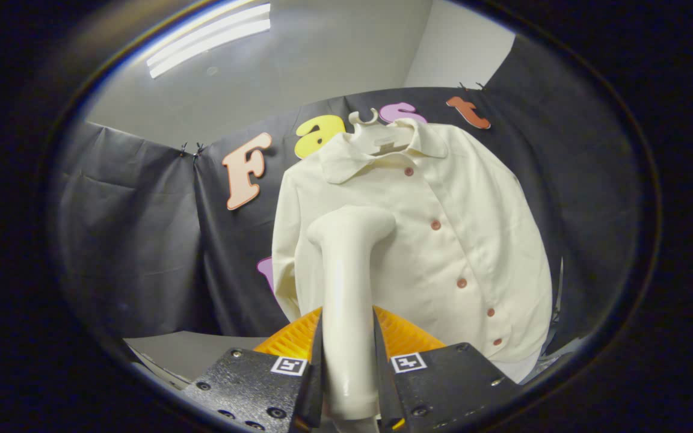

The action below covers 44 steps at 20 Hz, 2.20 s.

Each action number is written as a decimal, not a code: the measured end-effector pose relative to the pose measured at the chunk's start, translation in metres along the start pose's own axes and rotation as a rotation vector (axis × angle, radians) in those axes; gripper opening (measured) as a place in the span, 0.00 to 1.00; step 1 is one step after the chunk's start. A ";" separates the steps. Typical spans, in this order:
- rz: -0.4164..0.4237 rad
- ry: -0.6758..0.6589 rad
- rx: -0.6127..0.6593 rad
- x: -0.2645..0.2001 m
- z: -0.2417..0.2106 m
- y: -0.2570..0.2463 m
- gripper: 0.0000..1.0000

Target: Iron the clothes twice with a garment steamer, once on the left side and once on the right side.

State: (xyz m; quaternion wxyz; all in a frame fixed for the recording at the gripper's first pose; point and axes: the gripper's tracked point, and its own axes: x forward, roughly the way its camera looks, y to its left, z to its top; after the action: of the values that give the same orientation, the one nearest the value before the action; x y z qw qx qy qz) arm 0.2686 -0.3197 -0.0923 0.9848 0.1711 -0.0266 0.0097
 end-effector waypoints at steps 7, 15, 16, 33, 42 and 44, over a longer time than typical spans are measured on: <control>0.003 0.043 -0.027 -0.019 -0.045 -0.015 0.37; -0.002 0.112 -0.046 -0.048 -0.102 -0.030 0.37; -0.004 0.118 -0.040 -0.052 -0.109 -0.032 0.37; -0.019 0.255 0.024 -0.111 -0.200 -0.085 0.37; -0.076 0.182 0.061 -0.114 -0.145 -0.132 0.36; -0.076 0.153 0.030 -0.103 -0.120 -0.135 0.36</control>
State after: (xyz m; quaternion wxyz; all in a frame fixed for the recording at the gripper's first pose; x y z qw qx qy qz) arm 0.1752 -0.4070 -0.2565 0.9810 0.1854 0.0555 -0.0143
